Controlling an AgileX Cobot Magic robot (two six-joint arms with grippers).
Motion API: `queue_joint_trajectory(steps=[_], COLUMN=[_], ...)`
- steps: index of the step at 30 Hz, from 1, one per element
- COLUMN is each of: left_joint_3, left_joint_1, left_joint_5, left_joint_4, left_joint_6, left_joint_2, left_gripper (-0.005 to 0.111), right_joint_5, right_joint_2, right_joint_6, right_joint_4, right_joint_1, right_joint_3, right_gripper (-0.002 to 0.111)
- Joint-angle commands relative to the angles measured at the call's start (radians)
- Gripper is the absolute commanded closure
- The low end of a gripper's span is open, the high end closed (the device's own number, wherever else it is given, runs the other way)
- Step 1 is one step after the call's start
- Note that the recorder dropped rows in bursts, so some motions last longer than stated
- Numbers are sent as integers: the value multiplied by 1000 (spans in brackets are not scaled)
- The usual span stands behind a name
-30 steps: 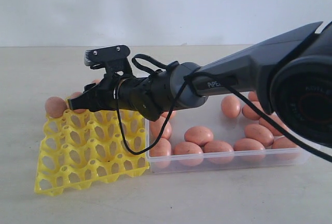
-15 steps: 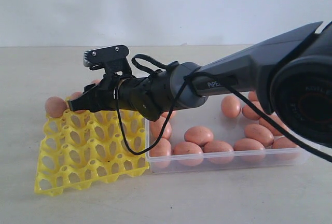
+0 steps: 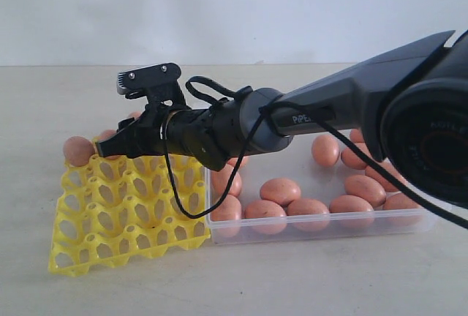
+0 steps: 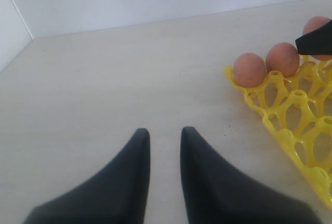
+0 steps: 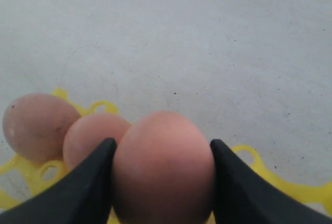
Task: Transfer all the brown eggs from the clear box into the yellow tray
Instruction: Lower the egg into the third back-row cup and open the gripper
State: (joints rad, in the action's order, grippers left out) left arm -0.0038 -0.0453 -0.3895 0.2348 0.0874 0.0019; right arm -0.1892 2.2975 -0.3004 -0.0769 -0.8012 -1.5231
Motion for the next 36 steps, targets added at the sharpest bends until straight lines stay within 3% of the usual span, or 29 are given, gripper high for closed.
queue_joint_trajectory(steps=[1, 12, 17, 19, 36], left_joint_3=[4, 4, 4, 4, 4], left_joint_1=[-2, -2, -2, -2, -2], left_joint_5=[7, 7, 7, 7, 7], left_joint_4=[-2, -2, -2, -2, -2], left_joint_6=[2, 2, 2, 2, 2], left_joint_2=[-2, -2, -2, -2, -2], left_gripper=[85, 85, 85, 85, 85], right_joint_5=[-15, -4, 30, 44, 83], right_joint_2=[-3, -3, -3, -3, -62], right_joint_6=[11, 23, 56, 76, 83], right_joint_4=[-7, -7, -7, -7, -25], right_joint_1=[2, 2, 2, 2, 2], right_joint_3=[-5, -5, -5, -5, -5], right_gripper=[65, 65, 42, 38, 38])
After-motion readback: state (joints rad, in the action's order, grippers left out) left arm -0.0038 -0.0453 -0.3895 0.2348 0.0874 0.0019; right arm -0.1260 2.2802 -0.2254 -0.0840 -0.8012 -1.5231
